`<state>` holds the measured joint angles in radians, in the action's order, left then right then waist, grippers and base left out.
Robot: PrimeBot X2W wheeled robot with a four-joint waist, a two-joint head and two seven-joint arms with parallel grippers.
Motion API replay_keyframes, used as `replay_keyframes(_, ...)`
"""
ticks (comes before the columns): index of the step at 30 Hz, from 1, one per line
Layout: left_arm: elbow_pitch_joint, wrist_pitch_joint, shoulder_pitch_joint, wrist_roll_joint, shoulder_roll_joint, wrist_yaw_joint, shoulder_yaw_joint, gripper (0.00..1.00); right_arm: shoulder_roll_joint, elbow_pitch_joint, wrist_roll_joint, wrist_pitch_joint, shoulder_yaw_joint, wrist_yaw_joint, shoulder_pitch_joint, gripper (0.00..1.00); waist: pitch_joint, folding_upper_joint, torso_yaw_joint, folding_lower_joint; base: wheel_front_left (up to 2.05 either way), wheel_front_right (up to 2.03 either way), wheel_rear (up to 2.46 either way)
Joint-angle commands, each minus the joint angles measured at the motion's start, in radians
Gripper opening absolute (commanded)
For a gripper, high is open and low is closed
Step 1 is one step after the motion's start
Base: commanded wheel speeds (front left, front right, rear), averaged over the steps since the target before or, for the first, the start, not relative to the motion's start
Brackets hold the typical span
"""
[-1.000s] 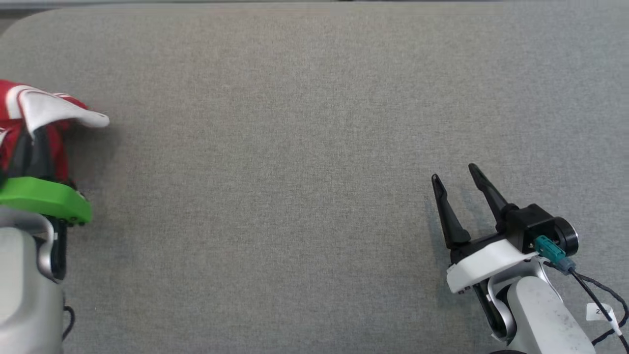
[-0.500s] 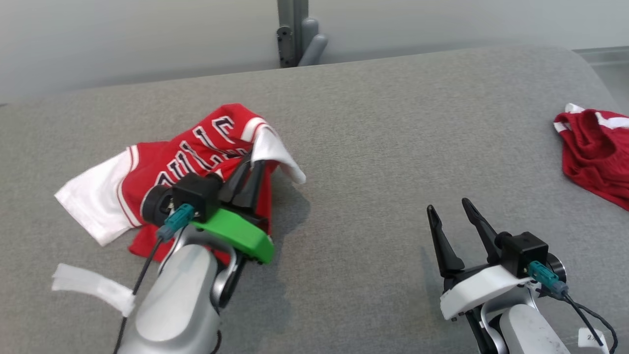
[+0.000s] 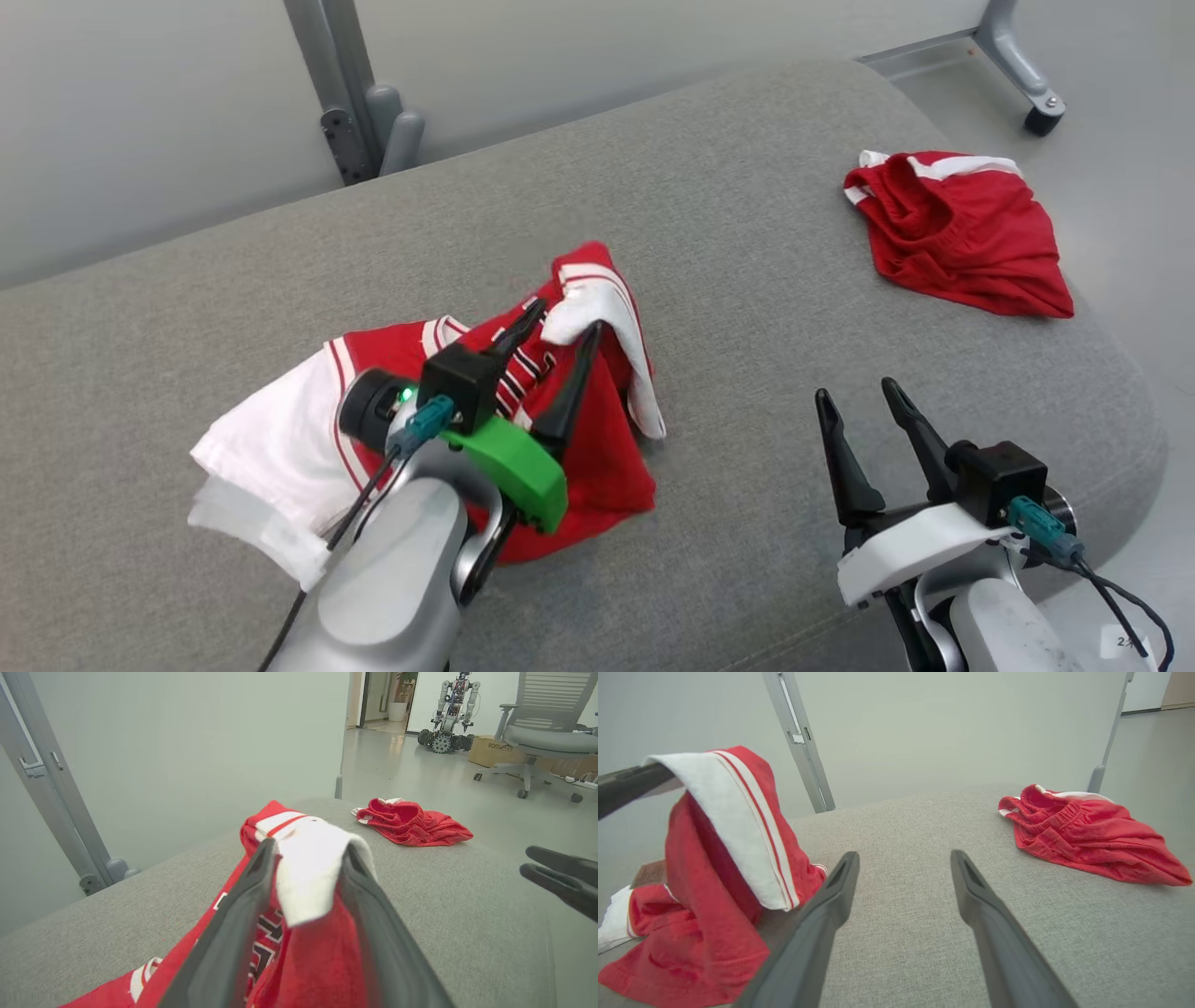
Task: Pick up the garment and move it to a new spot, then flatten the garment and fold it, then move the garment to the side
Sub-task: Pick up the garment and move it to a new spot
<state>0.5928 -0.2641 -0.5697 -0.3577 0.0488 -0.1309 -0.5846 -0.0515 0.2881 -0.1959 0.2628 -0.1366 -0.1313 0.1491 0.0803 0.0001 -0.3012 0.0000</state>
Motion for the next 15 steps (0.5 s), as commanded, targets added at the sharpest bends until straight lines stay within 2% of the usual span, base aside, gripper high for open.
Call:
replay_keyframes(1,0.027,0.0,0.049,0.005,0.005,0.011,0.02,1.0,0.0,0.0,-0.016,0.002,0.001,0.001,-0.008,1.0,-0.02,-0.0001,-0.035,0.0,0.0,0.0,0.0)
replay_keyframes(6,0.023,0.0,0.175,0.019,0.013,0.033,0.127,1.0,0.0,-0.01,-0.022,0.002,0.014,0.001,-0.022,1.0,-0.057,-0.0001,0.009,0.0,0.0,0.0,0.0)
replay_keyframes(15,-0.104,0.0,0.429,0.061,0.044,0.091,0.371,1.0,-0.001,-0.017,-0.029,0.003,0.041,0.001,-0.06,1.0,-0.115,-0.0001,0.098,0.0,0.0,0.0,0.0)
